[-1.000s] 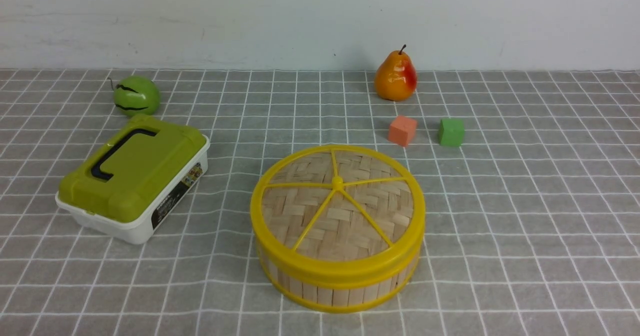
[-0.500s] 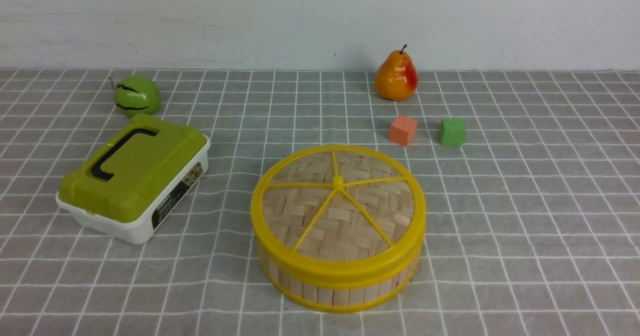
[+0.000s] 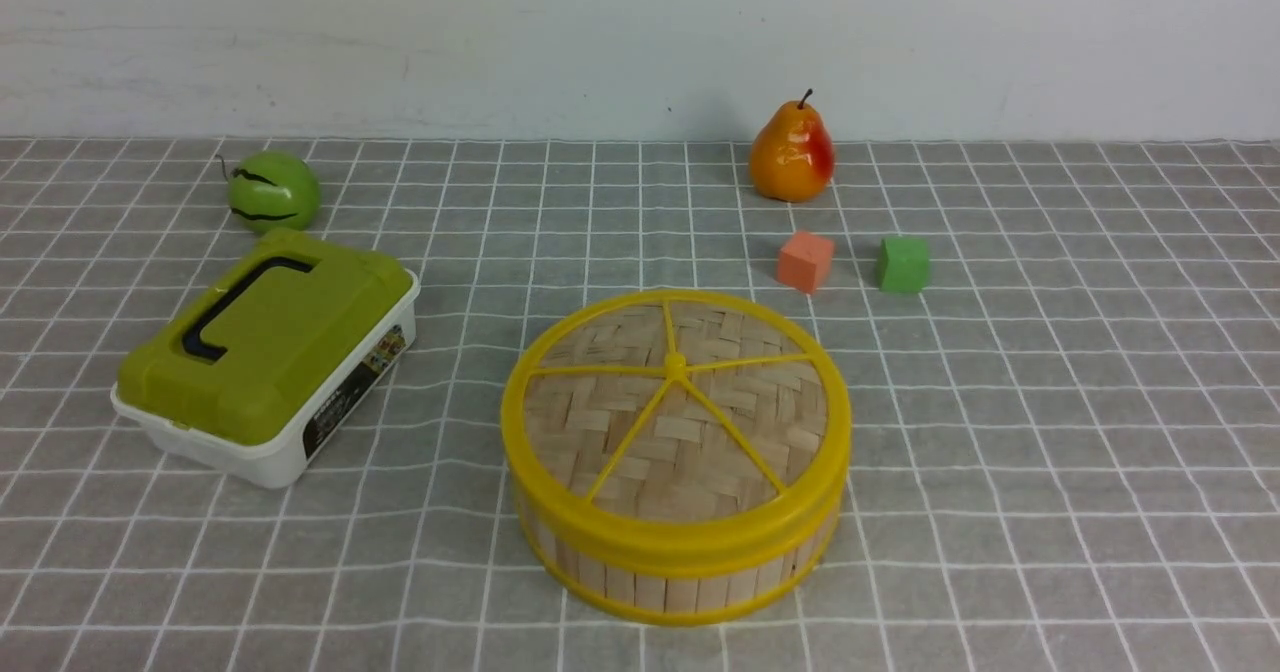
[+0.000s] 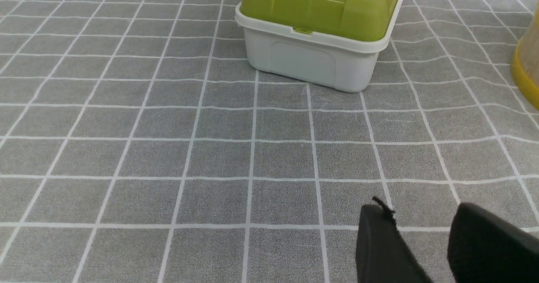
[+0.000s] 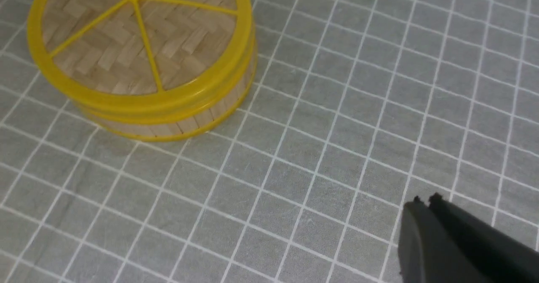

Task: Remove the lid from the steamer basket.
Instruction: Use the right arm to lift the lid of the steamer

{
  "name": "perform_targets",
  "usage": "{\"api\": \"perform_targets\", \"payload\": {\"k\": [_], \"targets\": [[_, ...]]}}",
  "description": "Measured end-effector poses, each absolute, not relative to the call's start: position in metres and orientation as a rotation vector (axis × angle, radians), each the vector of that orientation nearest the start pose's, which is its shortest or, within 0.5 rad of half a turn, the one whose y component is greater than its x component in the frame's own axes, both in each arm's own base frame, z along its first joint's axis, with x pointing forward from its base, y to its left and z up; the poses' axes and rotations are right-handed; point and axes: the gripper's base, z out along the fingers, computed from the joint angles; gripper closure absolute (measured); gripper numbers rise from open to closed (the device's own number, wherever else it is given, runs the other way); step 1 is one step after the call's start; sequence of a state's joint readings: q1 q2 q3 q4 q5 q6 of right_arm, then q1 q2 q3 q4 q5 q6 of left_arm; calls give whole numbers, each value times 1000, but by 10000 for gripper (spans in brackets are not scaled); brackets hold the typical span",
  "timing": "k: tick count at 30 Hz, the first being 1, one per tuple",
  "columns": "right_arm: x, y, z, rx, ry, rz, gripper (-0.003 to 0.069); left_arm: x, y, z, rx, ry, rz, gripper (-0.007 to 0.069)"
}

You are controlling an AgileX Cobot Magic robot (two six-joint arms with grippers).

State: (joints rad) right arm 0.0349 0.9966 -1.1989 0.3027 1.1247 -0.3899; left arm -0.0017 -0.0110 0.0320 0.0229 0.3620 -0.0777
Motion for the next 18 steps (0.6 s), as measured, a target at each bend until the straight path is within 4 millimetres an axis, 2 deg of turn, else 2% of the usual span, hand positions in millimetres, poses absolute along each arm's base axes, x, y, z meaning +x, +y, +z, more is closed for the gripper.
{"api": "perform_targets", "payload": {"k": [1,3,7,8,10,12,13,14,16,17,18], "targets": [[193,38,412,-540,2350,227,671,53,1,170,-57,1866,-33,386],[219,54,418,-660,2378,228,667,53,1,170,-57,1866,-33,386],[264,89,414,-835,2414,206,666,53,1,170,-57,1866,-33,386],[266,93,417,-847,2404,207,666,53,1,170,-57,1866,-33,386],[287,113,409,-910,2412,201,665,53,1,170,-57,1866,-33,386],[313,141,399,-985,2407,204,664,53,1,170,-57,1866,-33,386],[320,147,393,-999,2418,207,664,53,1,170,-57,1866,-33,386],[334,168,382,-1046,2420,220,662,53,1,170,-57,1866,-33,386],[350,191,369,-1085,2416,234,656,53,1,170,-57,1866,-33,386],[351,194,368,-1088,2416,236,656,53,1,170,-57,1866,-33,386],[363,212,354,-1111,2424,249,645,53,1,170,-57,1866,-33,386]]}}
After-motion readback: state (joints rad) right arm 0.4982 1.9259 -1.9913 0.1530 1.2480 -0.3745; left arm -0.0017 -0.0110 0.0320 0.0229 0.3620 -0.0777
